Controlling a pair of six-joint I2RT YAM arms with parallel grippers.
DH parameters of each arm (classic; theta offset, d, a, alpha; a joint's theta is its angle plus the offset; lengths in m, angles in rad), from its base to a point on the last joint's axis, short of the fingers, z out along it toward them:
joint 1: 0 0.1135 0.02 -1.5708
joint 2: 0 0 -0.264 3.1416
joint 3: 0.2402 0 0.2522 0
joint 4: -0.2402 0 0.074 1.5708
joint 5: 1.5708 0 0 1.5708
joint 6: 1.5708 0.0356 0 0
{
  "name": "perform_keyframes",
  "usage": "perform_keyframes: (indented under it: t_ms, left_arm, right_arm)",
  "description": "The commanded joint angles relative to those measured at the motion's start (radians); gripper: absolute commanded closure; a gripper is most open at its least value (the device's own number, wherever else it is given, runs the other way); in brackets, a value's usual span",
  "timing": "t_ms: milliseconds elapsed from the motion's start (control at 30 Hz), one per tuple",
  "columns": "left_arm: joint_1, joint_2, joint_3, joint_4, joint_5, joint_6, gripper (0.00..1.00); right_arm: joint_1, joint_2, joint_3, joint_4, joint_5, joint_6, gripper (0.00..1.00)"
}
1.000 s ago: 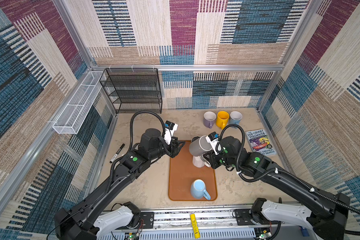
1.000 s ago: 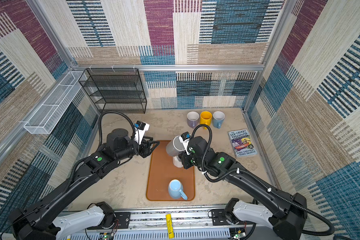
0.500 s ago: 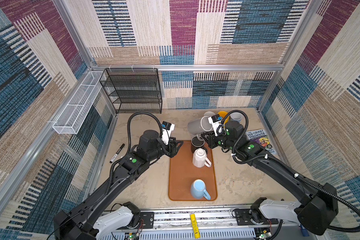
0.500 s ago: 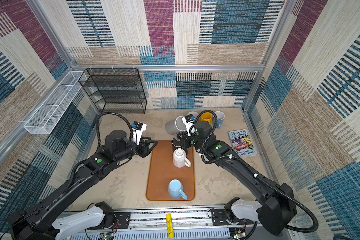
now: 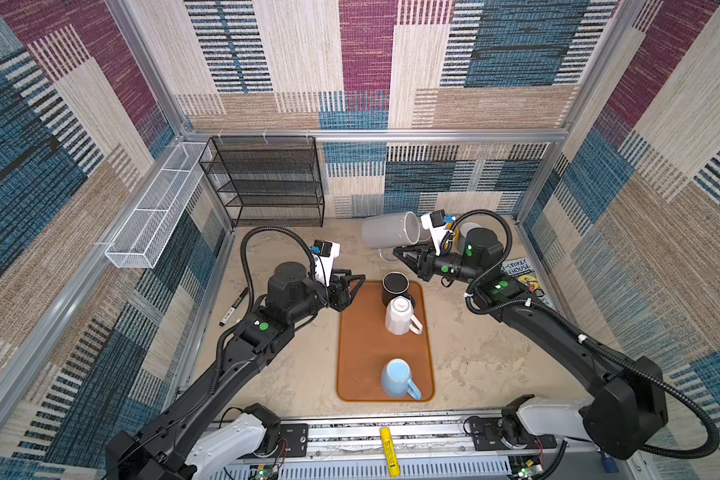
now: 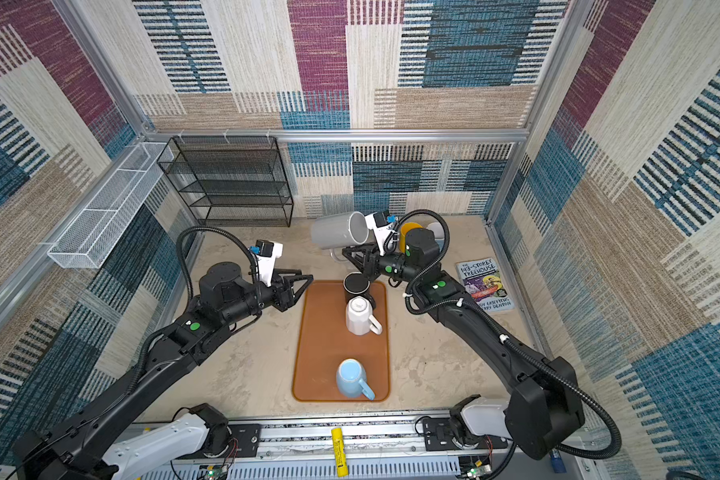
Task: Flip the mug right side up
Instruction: 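Carry the grey mug up toward the left gripper, tilting it sideways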
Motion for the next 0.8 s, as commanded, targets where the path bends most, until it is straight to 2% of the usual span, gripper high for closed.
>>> perform_keyframes:
  t_ms: [0,200,333,567,767]
  left_arm:
    - [0.025,0.007,-0.003,0.142,0.114,-0.074,0.5]
    - [0.054,0.035,0.008,0.267,0.281,-0.121,0.5]
    - [0.069,0.047,0.005,0.351,0.346,-0.165,0.5]
    - [0.081,0.061,0.008,0.424,0.389,-0.204,0.51]
    - [0.084,0.072,-0.003,0.508,0.41,-0.23,0.51]
  right_arm:
    - [-0.003,0.012,0.027,0.244,-0.135,0.063,1.0]
    - [-0.003,0.038,0.049,0.347,-0.238,0.116,1.0]
    - [-0.004,0.055,0.051,0.438,-0.305,0.175,1.0]
    - [-0.004,0.069,0.042,0.532,-0.355,0.232,1.0]
    - [-0.005,0.097,0.036,0.658,-0.393,0.329,1.0]
